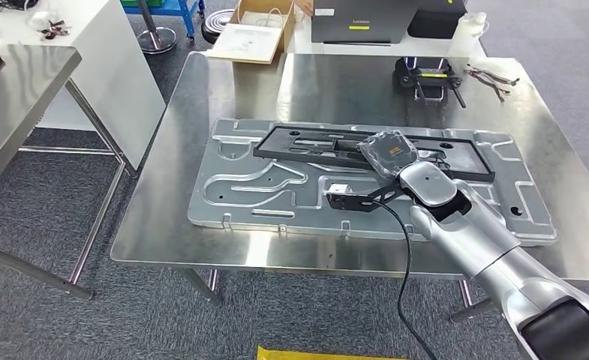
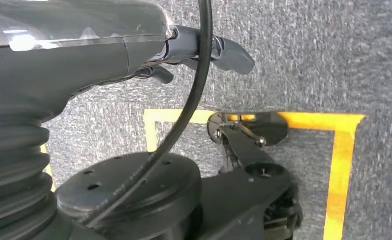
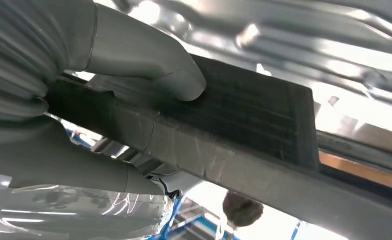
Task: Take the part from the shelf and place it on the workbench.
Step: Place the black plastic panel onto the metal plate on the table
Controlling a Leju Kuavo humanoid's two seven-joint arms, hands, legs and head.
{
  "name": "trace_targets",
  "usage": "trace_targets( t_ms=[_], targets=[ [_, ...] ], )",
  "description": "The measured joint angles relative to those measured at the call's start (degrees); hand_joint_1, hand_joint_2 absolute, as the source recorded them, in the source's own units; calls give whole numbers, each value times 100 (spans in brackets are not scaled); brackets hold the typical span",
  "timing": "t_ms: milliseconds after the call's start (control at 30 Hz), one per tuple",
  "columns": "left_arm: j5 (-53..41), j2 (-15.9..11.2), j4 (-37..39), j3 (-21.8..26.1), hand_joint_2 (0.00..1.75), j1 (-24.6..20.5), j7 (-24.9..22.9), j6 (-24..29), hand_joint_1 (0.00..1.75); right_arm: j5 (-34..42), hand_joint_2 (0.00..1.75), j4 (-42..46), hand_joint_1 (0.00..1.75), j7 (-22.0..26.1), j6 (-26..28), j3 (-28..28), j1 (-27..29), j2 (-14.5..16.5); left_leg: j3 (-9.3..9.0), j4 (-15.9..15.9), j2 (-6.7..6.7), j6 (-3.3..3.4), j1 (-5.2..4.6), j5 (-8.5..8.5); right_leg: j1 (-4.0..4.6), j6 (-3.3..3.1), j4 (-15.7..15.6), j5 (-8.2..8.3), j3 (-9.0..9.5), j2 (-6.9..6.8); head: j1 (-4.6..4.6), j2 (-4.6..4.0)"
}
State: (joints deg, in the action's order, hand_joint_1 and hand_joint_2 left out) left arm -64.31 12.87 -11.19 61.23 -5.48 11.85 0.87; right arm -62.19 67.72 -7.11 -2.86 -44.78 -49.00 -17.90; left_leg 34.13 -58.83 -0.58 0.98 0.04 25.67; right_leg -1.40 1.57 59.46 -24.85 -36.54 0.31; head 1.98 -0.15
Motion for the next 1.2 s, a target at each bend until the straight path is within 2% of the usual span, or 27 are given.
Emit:
trace_targets(
  t_ms=[100, 167, 333, 433, 500, 567, 600, 733, 967, 1133, 1200],
  targets=[
    [32, -2, 0, 6, 175, 11, 27, -61, 0, 4, 175, 4, 175, 5, 0, 1, 26, -5, -18, 11, 1, 51, -3, 18, 1, -40, -26, -10, 11, 17, 0, 0],
    [59, -2, 0, 11, 175, 13, 56, -90, 0, 9, 175, 4, 175, 8, 0, 2, 27, -15, -36, 33, 3, 60, 1, 12, 11, -65, -26, -22, 16, 24, 0, 0],
    [74, -2, 0, 13, 175, 6, 78, -96, 0, 16, 175, 4, 175, 13, 0, 2, 35, -33, -70, 80, 8, 43, 5, 4, 23, -110, -23, -35, 28, 28, 1, 0],
    [75, -2, 0, 14, 175, 8, 84, -96, 0, 17, 175, 4, 175, 12, 0, 2, 37, -38, -70, 86, 8, -3, 11, 0, 30, -117, -18, -36, 28, 27, 1, 0],
    [73, -1, 0, 15, 175, 8, 92, -96, 0, 18, 87, 4, 87, 13, 0, 2, 39, -38, -70, 87, 8, -41, 13, -1, 31, -118, -15, -37, 28, 25, 1, 0],
    [64, 0, 0, 15, 175, 8, 90, -99, 0, 18, 0, 4, 0, 13, 0, 4, 40, -39, -70, 85, 8, -52, 13, -2, 31, -118, -14, -36, 32, 24, 1, 0],
    [54, 1, 0, 15, 175, 8, 84, -101, 0, 18, 0, 5, 0, 13, 0, 7, 43, -40, -70, 83, 8, -53, 12, -1, 31, -118, -14, -36, 35, 24, 1, 0],
    [13, 1, 0, 15, 0, 9, 63, -161, 0, 23, 0, 6, 0, 14, 0, 28, 54, -45, -69, 73, 8, -53, 7, 0, 26, -112, -15, -32, 42, 23, 1, 0],
    [47, -32, 0, 18, 0, 21, 40, -228, 0, 48, 0, 14, 0, 49, -2, 69, 55, -57, -61, 48, 8, -46, 1, 5, 18, -99, -18, -25, 51, 22, 1, 0],
    [187, -559, 1, 79, 0, 98, 196, -939, 0, 64, 0, 39, 0, 184, -22, 97, 13, -60, -61, 43, 8, -48, 0, 6, 22, -97, -19, -24, 55, 22, -1, 0],
    [190, -723, -2, 106, 0, 139, 214, -995, 0, 64, 0, 39, 0, 195, -26, 109, 7, -61, -62, 41, 9, -49, -1, 7, 23, -97, -19, -23, 55, 20, -1, 0]
  ],
)
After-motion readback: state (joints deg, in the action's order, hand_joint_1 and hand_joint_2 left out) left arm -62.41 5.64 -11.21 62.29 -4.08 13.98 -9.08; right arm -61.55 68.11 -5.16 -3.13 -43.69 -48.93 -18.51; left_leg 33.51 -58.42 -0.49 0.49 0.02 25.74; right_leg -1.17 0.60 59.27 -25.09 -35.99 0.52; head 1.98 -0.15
